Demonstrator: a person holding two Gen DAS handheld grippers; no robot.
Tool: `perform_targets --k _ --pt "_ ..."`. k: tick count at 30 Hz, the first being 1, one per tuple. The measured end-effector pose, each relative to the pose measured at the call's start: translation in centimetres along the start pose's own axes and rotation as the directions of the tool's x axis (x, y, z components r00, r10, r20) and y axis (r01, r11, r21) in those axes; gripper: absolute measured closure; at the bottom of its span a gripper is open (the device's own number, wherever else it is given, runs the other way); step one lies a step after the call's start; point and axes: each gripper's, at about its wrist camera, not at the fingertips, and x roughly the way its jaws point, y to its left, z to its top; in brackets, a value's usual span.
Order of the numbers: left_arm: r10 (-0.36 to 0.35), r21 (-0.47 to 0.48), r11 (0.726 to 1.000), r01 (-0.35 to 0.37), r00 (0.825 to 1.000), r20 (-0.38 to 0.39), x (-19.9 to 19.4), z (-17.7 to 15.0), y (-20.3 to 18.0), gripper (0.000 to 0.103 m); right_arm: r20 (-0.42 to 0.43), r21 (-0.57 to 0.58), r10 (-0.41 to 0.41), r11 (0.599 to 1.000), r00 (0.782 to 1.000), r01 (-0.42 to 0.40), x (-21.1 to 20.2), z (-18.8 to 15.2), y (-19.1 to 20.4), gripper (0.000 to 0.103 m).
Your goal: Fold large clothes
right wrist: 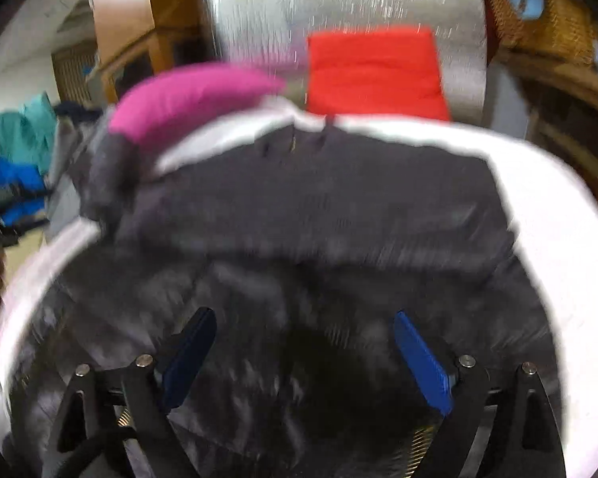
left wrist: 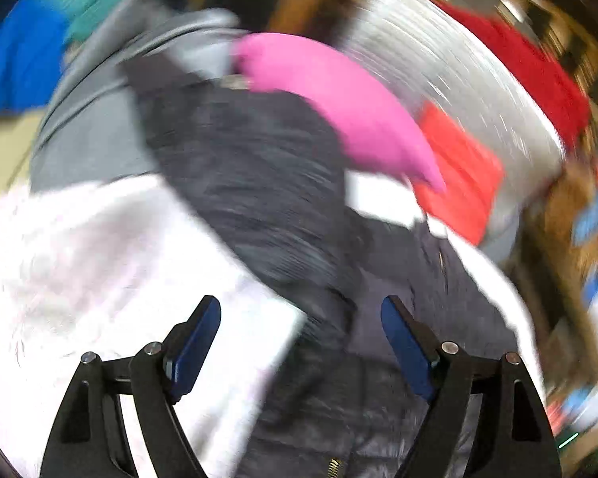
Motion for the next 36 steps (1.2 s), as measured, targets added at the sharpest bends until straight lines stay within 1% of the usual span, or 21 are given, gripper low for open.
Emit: perform_targets --k 1,3,5,7,8,10,13,15,19,20,21,22,23,24,25,26,29,32,34,36 --pt "-0.008 -0.047 0.999 0.008 1.000 0.006 -0.3 0.7 1.5 0.020 -0.040 0.023 0.023 0.999 0.999 -0.022 0.9 0.0 -0.5 0.006" --pt "-0.033 -0.199 0.979 0.036 0.999 0.020 0.3 3.8 6.0 0.020 -0.025 0.030 0.042 0.999 0.999 -0.041 1.3 0.1 -0.3 0.003" --pt "-0.040 -0.287 0.957 0.049 0.998 0.038 0.9 6.3 8.6 0.020 -0.029 -0.008 0.011 1.000 1.000 -0.012 1.8 -0.1 0.4 0.001" --pt "-0.033 -0.331 0.942 0.047 0.998 0.048 2.1 8.8 10.3 0.020 -0.030 -0.027 -0.009 1.000 1.000 0.008 2.0 -0.1 0.9 0.000" --pt "-0.026 -0.340 0.939 0.044 0.998 0.058 2.9 10.5 11.1 0.020 -0.026 -0.024 -0.005 1.000 1.000 0.004 1.9 -0.3 0.8 0.000" --pt "-0.012 -0.332 0.943 0.037 0.997 0.077 4.5 13.5 11.8 0.020 -0.016 -0.010 0.009 1.000 1.000 -0.009 1.9 -0.3 0.6 0.000" --pt "0.023 -0.324 0.946 0.006 0.996 0.085 6.9 16.7 12.4 0.020 -0.015 -0.006 0.014 1.000 1.000 -0.014 2.0 -0.3 0.3 0.000" --pt "0.033 -0.325 0.946 0.000 0.995 0.096 8.2 18.4 12.6 0.020 -0.013 -0.005 0.016 1.000 1.000 -0.016 2.0 -0.3 0.2 0.000" --pt "0.086 -0.301 0.952 -0.056 0.992 0.087 10.1 19.9 12.8 0.021 -0.005 0.003 0.025 1.000 1.000 -0.025 1.8 -0.4 0.1 0.000" --pt "0.101 -0.305 0.950 -0.070 0.991 0.087 10.4 20.2 12.9 0.022 -0.003 0.006 0.028 1.000 1.000 -0.028 1.8 -0.4 0.0 0.000" --pt "0.107 -0.305 0.949 -0.076 0.990 0.087 10.4 20.2 13.0 0.026 -0.002 0.006 0.029 1.000 1.000 -0.029 1.8 -0.4 0.0 0.000" --pt "0.125 -0.296 0.950 -0.096 0.989 0.080 10.7 20.5 12.9 0.051 -0.001 0.007 0.031 0.999 1.000 -0.031 1.8 -0.4 -0.1 0.000" --pt "0.178 -0.260 0.952 -0.161 0.983 0.044 11.1 20.9 12.7 0.081 0.001 0.010 0.035 0.999 0.999 -0.035 1.8 -0.4 -0.1 0.000" --pt "0.182 -0.238 0.956 -0.170 0.983 0.028 11.7 21.1 12.7 0.081 0.001 0.012 0.036 0.999 0.999 -0.036 1.8 -0.4 -0.2 0.000" --pt "0.185 -0.227 0.959 -0.173 0.982 0.033 11.6 21.2 12.6 0.084 0.002 0.014 0.039 0.999 0.999 -0.039 1.8 -0.5 -0.2 0.000" --pt "0.195 -0.205 0.962 -0.182 0.980 0.046 11.0 21.1 12.3 0.086 0.003 0.014 0.039 0.999 0.999 -0.039 1.8 -0.5 -0.2 0.000" --pt "0.214 -0.158 0.967 -0.200 0.973 0.082 8.6 20.8 10.7 0.088 0.004 0.015 0.039 0.999 0.999 -0.039 1.7 -0.5 -0.2 0.000" --pt "0.240 -0.032 0.971 -0.238 0.959 0.153 4.9 20.5 6.9 0.088 0.004 0.016 0.041 0.999 0.999 -0.041 1.7 -0.5 -0.2 0.000" --pt "0.228 0.047 0.969 -0.242 0.951 0.210 1.8 20.1 3.9 0.088 0.005 0.020 0.044 0.999 0.999 -0.045 1.6 -0.5 -0.3 0.000" --pt "0.209 0.128 0.960 -0.249 0.941 0.266 -1.4 19.7 0.5 0.088 0.005 0.021 0.047 0.999 0.999 -0.047 1.5 -0.4 -0.3 0.000"
